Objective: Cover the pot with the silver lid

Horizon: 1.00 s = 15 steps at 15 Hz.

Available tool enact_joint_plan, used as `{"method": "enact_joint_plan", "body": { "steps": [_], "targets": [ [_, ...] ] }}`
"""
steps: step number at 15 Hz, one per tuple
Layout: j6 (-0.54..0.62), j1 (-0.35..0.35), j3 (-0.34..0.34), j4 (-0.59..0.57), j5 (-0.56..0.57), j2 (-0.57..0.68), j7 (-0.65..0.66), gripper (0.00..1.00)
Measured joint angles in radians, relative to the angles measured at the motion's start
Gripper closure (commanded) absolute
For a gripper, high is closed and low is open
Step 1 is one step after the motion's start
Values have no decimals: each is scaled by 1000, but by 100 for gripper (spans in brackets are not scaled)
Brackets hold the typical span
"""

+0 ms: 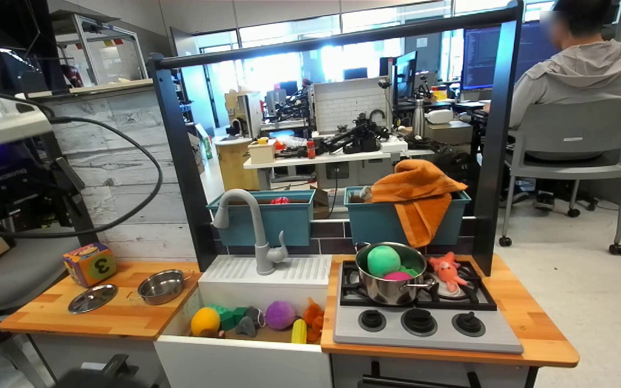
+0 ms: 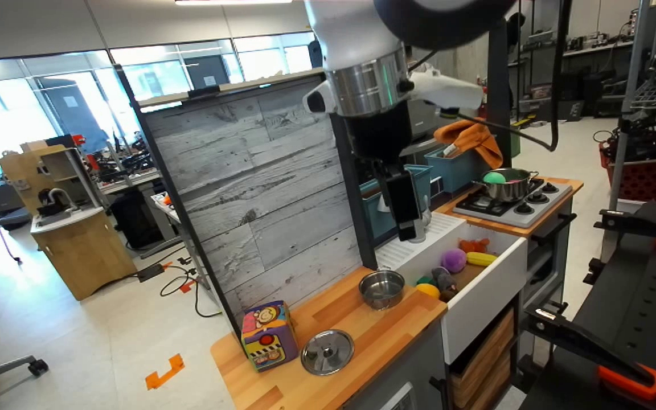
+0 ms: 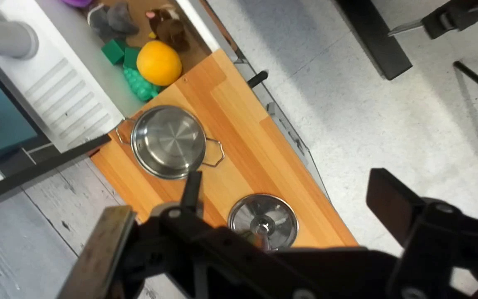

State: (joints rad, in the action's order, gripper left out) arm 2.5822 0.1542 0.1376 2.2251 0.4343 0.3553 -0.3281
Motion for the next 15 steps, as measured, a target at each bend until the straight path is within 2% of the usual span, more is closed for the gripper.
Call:
{"method": "enact_joint_plan", "body": {
  "steps": [4, 7, 11, 15],
  "targets": [
    [307, -31, -47, 4, 94, 150, -108, 0],
    [448, -108, -15, 9, 95, 254, -252, 0],
    [493, -201, 67, 22, 94, 341, -390, 0],
    [493, -222, 91, 23, 94, 377, -456, 0]
  ]
}}
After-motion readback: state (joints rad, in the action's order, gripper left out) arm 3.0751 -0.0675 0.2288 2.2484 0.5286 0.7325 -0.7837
